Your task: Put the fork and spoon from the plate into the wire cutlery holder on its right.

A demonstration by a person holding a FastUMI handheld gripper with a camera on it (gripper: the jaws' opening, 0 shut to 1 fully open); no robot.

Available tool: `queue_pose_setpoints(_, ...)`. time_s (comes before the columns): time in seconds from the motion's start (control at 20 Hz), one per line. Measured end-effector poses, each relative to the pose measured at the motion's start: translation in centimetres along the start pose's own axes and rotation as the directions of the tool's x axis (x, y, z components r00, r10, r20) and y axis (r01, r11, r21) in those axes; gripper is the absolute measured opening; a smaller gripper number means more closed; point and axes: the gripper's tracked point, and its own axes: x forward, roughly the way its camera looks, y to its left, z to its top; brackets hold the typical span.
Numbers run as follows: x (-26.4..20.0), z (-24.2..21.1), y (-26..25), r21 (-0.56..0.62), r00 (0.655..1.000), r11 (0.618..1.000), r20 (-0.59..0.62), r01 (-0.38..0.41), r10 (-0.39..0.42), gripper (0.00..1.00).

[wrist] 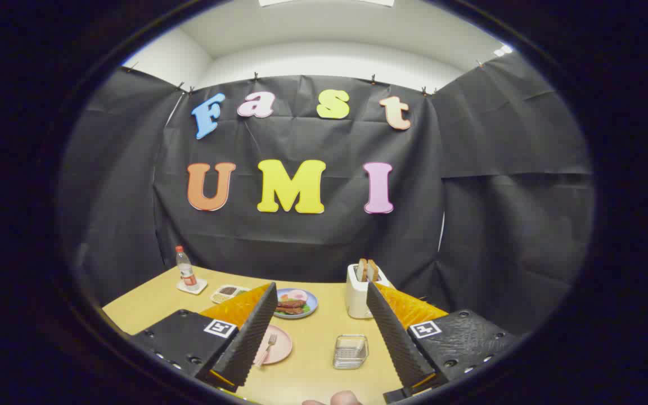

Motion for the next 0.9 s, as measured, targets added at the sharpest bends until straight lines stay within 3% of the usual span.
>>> queue_pose_setpoints(0.4,1.3,-0.2,0.5,-0.057,1.0,0.998,0.004,0.0,0.0,0.96)
queue_pose_setpoints(0.9,2.1,-3.0,2.5,-0.049,0.997,0.998,-0.057,-0.049,0.046,0.96)
